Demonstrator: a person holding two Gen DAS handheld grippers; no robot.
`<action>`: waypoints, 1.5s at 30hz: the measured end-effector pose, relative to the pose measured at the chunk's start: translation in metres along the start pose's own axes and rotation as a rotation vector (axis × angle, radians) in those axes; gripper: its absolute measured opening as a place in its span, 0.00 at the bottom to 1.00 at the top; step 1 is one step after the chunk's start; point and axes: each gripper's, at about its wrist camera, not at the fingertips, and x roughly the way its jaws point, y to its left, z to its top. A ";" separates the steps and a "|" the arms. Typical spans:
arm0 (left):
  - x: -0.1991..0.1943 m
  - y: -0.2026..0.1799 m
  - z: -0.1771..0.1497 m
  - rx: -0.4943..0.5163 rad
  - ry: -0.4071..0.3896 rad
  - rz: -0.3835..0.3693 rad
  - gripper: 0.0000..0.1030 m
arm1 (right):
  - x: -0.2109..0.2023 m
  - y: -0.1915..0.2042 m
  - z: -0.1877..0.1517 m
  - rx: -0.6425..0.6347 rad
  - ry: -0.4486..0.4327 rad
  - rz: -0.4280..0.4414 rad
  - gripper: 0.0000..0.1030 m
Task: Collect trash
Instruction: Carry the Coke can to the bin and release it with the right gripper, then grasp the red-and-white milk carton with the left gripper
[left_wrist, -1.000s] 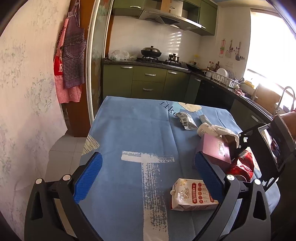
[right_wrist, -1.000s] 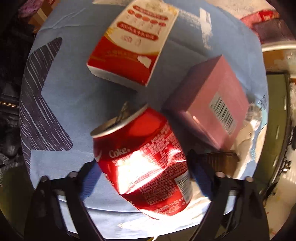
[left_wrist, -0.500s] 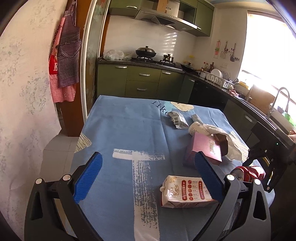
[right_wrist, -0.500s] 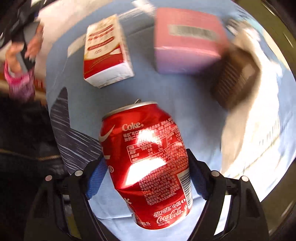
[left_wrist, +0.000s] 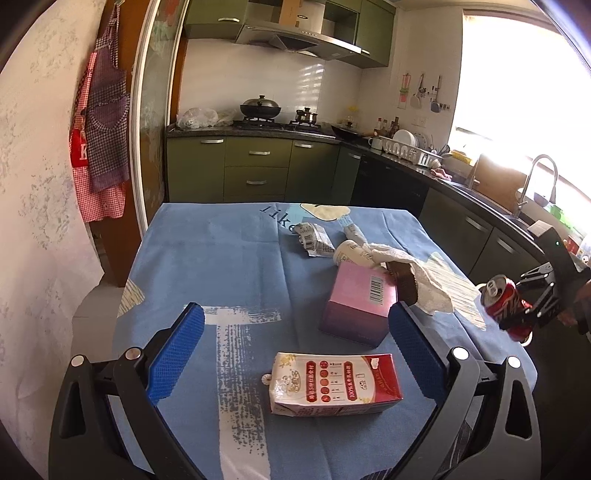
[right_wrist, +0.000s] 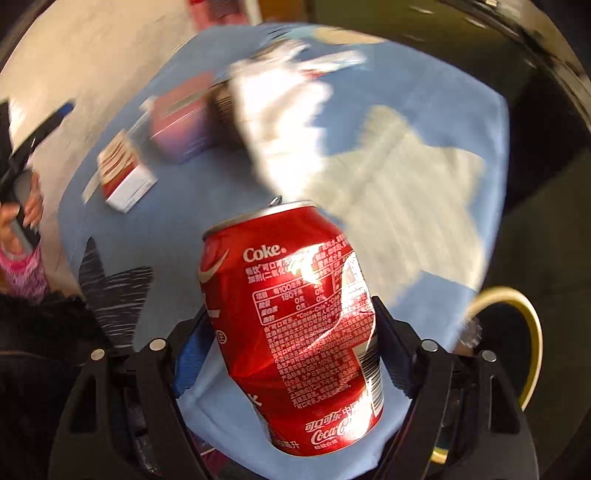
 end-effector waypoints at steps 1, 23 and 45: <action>0.001 -0.004 0.001 0.007 0.003 -0.005 0.95 | -0.004 -0.024 -0.006 0.061 -0.016 -0.038 0.73; 0.027 -0.058 0.005 0.095 0.074 -0.052 0.95 | -0.003 -0.172 -0.110 0.632 -0.141 -0.269 0.86; 0.044 -0.057 -0.018 0.607 0.289 -0.397 0.95 | 0.000 -0.028 -0.096 0.450 -0.298 -0.129 0.86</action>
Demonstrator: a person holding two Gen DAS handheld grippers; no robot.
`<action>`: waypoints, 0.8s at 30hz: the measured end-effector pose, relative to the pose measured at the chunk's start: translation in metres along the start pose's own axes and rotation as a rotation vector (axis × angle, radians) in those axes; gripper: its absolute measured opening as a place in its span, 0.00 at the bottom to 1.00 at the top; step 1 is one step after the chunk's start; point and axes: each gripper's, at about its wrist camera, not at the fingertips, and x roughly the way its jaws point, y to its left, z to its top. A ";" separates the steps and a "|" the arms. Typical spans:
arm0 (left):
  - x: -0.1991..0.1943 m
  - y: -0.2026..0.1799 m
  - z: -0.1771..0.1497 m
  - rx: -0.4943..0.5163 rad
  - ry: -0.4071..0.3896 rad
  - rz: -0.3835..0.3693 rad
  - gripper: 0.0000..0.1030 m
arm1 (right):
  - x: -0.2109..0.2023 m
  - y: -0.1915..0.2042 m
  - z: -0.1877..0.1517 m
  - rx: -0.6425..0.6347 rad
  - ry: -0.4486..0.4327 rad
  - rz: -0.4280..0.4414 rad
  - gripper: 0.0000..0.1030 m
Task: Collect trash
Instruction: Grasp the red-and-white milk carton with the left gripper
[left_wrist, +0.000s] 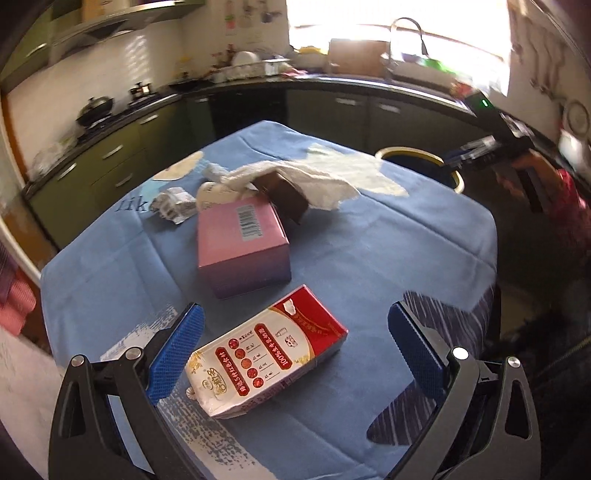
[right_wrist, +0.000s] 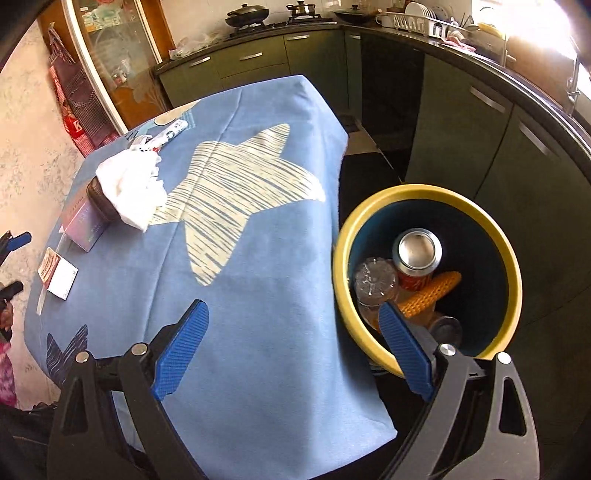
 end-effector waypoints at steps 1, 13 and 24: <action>0.003 0.000 0.000 0.039 0.021 -0.019 0.95 | 0.000 0.002 0.000 0.002 -0.001 -0.001 0.86; 0.048 0.015 -0.006 0.358 0.233 -0.142 0.94 | 0.004 0.029 -0.006 0.053 0.010 0.026 0.86; 0.070 0.030 -0.009 0.360 0.318 -0.238 0.66 | 0.004 0.037 -0.007 0.055 0.021 0.031 0.87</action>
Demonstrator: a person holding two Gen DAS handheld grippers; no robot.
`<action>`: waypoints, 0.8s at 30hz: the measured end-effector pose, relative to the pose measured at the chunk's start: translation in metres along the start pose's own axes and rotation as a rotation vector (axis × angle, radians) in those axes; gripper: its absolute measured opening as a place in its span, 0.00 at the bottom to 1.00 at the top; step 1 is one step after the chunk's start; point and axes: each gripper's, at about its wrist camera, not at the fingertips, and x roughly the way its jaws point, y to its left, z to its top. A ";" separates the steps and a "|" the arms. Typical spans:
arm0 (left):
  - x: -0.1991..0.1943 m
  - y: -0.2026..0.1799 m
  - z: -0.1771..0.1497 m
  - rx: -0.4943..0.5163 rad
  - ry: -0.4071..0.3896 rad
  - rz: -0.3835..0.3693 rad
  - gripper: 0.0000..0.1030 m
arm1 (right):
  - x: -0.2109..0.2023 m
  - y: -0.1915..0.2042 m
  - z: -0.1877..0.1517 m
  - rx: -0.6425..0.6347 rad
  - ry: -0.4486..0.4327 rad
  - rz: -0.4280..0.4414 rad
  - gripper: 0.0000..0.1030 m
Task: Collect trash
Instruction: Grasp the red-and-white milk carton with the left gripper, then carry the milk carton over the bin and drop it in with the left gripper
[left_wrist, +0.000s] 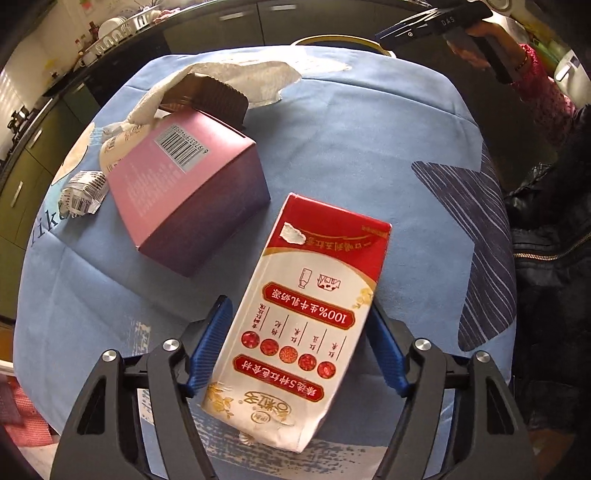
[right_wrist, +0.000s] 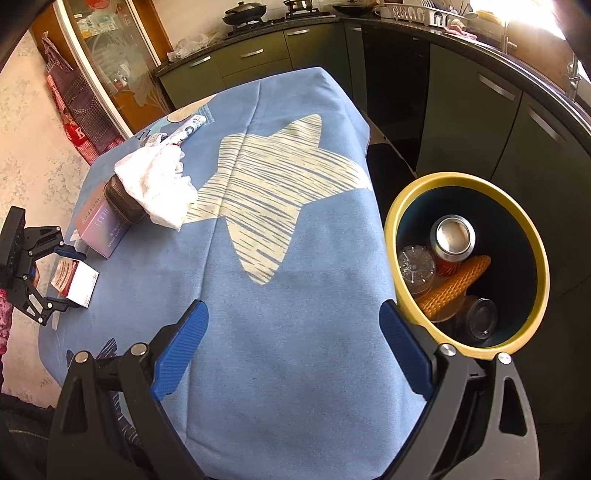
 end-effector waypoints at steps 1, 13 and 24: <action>-0.001 -0.001 -0.001 -0.009 0.001 -0.004 0.65 | 0.001 0.000 0.000 0.001 0.001 0.004 0.87; -0.015 -0.018 -0.013 -0.398 -0.039 0.126 0.51 | 0.008 -0.002 -0.009 0.004 -0.009 0.074 0.87; -0.036 -0.059 0.087 -0.355 -0.123 0.132 0.51 | -0.036 -0.042 -0.028 0.077 -0.128 0.012 0.87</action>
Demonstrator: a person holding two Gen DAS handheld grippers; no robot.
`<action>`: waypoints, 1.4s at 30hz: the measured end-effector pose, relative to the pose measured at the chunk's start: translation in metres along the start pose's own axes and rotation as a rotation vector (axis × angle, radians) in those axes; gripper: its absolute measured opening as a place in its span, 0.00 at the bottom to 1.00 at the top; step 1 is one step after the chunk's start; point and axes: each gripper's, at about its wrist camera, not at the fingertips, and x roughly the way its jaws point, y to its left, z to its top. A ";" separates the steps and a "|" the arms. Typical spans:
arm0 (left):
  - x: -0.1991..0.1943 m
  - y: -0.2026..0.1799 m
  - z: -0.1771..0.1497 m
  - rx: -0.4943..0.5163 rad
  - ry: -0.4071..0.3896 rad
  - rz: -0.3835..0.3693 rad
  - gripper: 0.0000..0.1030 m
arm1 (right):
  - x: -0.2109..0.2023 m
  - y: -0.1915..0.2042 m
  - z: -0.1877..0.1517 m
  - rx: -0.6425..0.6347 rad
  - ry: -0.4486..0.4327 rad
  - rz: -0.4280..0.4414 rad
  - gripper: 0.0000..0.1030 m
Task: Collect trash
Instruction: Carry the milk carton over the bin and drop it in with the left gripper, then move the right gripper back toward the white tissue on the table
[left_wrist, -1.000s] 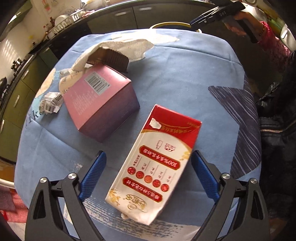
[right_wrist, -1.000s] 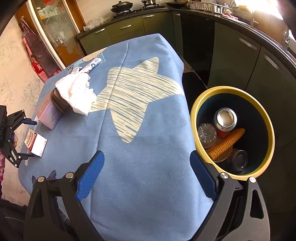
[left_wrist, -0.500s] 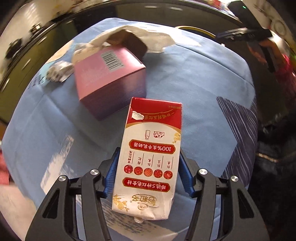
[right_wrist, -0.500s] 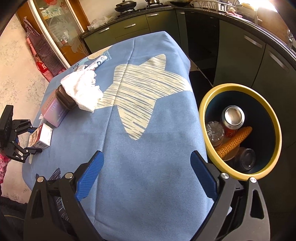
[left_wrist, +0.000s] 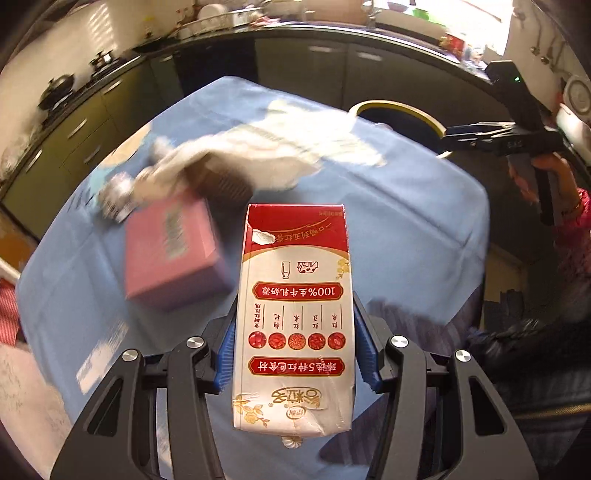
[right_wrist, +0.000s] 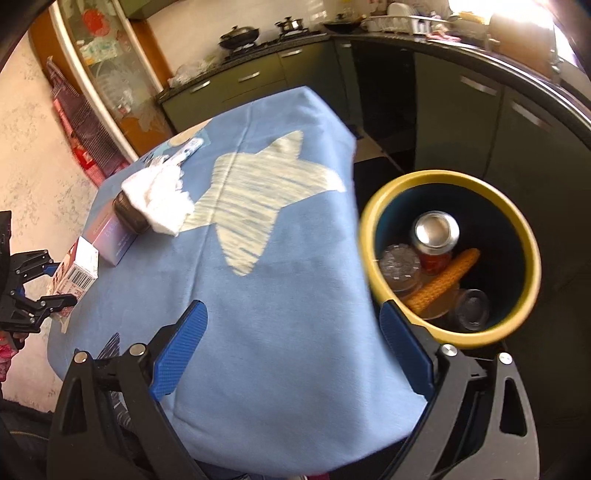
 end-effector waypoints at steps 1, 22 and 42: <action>0.002 -0.012 0.014 0.026 -0.008 -0.013 0.51 | -0.007 -0.009 -0.002 0.020 -0.020 -0.018 0.87; 0.171 -0.196 0.280 0.261 0.022 -0.238 0.52 | -0.064 -0.157 -0.044 0.336 -0.178 -0.133 0.89; 0.071 -0.152 0.218 0.105 -0.287 -0.176 0.72 | -0.050 -0.145 -0.041 0.320 -0.160 -0.105 0.89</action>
